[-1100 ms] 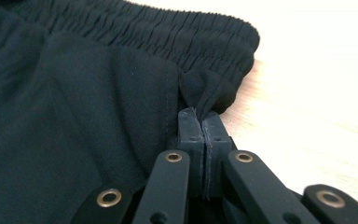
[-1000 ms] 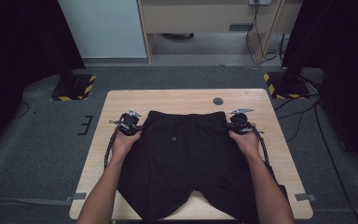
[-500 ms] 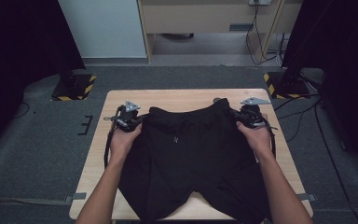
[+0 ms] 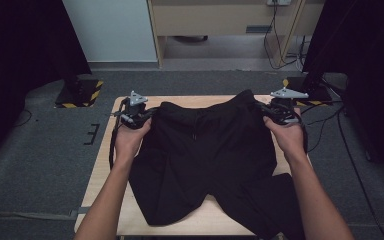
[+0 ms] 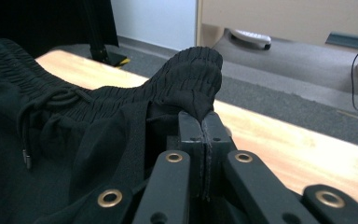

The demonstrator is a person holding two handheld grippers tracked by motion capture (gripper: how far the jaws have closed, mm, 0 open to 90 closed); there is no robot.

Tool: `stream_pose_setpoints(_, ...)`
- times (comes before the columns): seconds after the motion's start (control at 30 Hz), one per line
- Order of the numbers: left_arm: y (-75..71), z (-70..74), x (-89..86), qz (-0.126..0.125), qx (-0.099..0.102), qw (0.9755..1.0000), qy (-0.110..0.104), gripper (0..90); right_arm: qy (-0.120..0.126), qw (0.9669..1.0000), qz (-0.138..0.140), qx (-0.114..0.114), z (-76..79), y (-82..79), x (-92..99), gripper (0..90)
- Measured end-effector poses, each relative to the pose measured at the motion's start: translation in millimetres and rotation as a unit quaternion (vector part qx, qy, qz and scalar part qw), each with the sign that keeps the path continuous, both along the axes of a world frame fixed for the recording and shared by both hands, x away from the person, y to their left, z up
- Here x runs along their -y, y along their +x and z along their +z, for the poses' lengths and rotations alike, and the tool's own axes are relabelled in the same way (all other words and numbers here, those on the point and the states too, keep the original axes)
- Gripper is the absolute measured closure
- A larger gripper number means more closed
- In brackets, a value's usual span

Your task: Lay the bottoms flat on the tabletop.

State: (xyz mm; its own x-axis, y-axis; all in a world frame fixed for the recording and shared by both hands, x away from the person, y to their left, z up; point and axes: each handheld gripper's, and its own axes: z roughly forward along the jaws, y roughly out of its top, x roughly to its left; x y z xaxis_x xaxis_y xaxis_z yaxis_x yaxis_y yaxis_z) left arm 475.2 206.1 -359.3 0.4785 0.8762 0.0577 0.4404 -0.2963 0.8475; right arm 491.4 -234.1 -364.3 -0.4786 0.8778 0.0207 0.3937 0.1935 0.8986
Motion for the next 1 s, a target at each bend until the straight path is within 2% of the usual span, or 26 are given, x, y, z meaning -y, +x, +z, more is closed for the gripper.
stream_pose_setpoints(0.2,5.9,18.1,2.5,-0.002,0.01,0.9999,0.001,89.3,0.006,0.9999,-0.007,0.012,19.3,2.8,5.0,89.3)
stream_pose_setpoints(0.4,14.9,27.9,2.2,-0.001,0.009,0.9999,0.008,89.3,0.002,0.9999,-0.01,0.011,26.1,12.7,3.6,89.3)
stream_pose_setpoints(1.0,56.0,20.7,-0.5,0.009,-0.005,0.9999,-0.009,89.3,0.008,0.9999,-0.012,0.002,25.5,52.8,6.0,89.3)
